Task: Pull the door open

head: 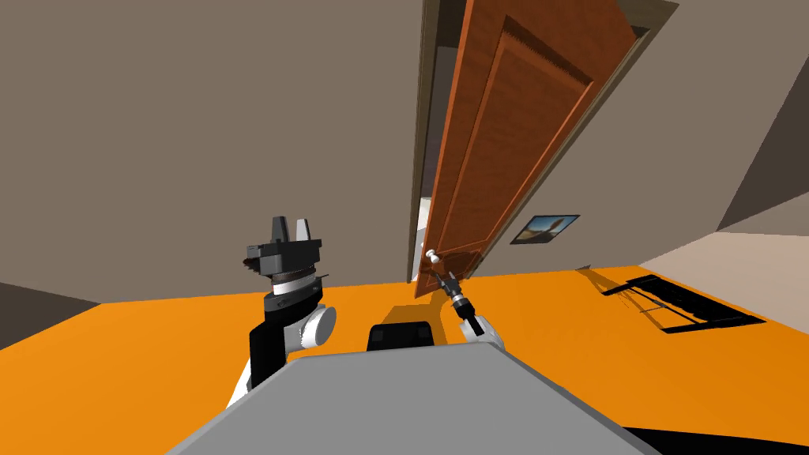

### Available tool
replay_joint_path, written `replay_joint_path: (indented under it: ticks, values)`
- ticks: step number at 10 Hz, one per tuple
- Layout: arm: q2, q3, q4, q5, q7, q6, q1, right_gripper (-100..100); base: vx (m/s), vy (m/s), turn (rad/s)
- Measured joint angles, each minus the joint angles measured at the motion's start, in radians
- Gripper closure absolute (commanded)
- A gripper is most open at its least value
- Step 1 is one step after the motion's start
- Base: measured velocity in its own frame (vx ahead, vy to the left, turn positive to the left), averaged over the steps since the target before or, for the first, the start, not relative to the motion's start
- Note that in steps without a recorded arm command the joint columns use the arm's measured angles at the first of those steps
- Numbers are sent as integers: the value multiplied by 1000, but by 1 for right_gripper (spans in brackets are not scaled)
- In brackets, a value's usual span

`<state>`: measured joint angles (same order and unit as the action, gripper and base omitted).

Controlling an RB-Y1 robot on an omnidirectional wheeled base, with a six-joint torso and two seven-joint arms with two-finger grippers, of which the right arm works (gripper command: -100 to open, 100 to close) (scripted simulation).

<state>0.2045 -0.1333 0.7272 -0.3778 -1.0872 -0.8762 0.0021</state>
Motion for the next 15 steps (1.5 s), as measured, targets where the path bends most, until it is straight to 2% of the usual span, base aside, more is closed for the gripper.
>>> replay_joint_path:
  ticks: [4, 5, 6, 8, 9, 10, 11, 13, 14, 15]
  values:
    - [40, 13, -19, -13, 12, -73, 5, -100, -77, -75, 106]
    - [41, 13, -20, -13, 12, -78, 5, -100, 101, 55, 211]
    - [50, 2, -37, -5, 12, -90, 9, -100, 184, 72, 166]
    - [65, -16, -34, 7, 20, -96, 22, -100, 220, 87, 165]
    - [68, -31, -68, 17, 12, -114, 15, -100, 209, 79, 204]
    - [78, -44, -81, 26, 11, -127, 17, -100, 210, 77, 246]
    - [85, -55, -49, 34, 21, -117, 41, -100, 155, 51, 59]
    - [102, -69, -88, 44, 25, -137, 30, -100, 67, 10, 9]
    - [102, -70, -90, 44, 24, -140, 30, 100, -1, -3, -12]
    - [104, -72, -89, 45, 25, -137, 29, 100, -12, -11, 2]
